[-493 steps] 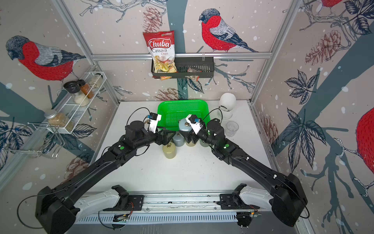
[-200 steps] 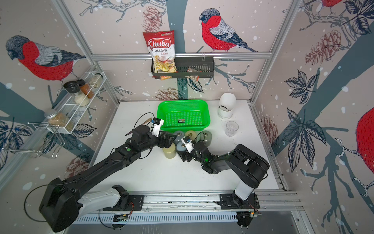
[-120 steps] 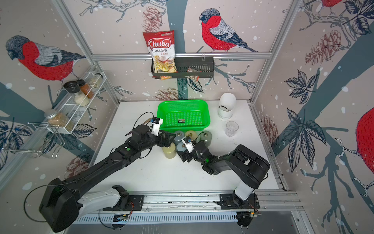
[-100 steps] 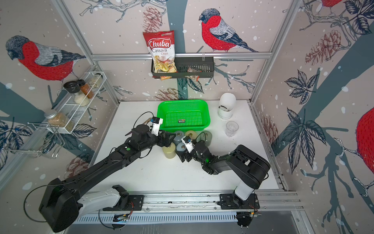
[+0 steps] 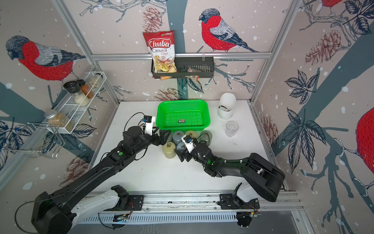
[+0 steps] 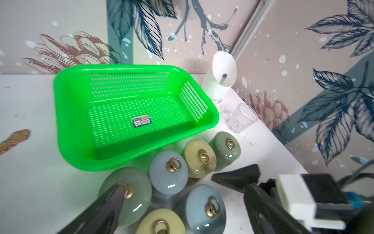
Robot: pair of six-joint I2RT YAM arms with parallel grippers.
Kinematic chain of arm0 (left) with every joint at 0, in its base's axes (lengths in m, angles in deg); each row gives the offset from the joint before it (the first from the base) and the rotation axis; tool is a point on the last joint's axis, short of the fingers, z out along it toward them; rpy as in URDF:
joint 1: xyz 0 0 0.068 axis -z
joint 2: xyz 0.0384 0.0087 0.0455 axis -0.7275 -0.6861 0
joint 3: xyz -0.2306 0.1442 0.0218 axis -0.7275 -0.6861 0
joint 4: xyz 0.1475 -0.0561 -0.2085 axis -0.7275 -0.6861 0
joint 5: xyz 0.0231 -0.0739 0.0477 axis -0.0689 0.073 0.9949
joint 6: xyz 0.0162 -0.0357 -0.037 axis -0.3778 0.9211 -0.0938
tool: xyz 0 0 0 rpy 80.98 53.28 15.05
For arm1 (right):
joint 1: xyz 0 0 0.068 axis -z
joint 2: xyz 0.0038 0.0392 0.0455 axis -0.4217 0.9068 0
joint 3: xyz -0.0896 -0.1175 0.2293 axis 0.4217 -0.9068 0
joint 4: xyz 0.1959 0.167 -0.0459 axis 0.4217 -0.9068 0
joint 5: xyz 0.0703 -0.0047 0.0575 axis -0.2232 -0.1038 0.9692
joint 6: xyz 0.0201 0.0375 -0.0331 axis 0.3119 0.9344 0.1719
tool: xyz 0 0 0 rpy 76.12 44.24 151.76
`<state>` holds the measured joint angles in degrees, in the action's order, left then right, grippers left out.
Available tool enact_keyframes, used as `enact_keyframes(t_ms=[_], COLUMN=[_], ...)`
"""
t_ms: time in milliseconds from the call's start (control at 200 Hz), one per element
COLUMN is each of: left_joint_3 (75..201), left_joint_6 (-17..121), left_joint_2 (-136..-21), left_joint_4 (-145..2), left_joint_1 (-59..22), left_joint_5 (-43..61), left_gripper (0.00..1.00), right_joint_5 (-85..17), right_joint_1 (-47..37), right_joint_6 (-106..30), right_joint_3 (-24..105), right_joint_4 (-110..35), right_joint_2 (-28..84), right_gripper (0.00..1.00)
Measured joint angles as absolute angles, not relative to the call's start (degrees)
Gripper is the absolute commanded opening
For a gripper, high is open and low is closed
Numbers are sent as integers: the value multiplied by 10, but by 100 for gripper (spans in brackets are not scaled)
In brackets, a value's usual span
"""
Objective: Take the tea canister out of the basket
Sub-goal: Place the tea canister at the center of the board, then reset both arms
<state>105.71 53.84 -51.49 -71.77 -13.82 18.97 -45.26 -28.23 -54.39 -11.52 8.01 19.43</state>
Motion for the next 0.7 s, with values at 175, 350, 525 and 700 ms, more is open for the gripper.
enact_keyframes(t_ms=[175,350,525,700], left_joint_3=[1018,920,808,737], left_joint_6=[528,477,409,355], left_joint_2=[-466,-428,-458,-538], left_joint_4=[-704,-612,-469,-324], left_joint_1=[-209,-267,-287,-320], left_joint_5=[275,361,440,482], left_gripper=[97,97,97,97], right_joint_5=[-471,-488,-544,-611], right_joint_1=[-256,-162,-30,99], right_joint_6=[-548,-519,-479,-443], right_joint_3=[-125,-126,-145,-162], right_joint_4=[6,-75,-107,-121], right_joint_2=[45,-99,-154,-122], right_gripper=[100,100,100,100])
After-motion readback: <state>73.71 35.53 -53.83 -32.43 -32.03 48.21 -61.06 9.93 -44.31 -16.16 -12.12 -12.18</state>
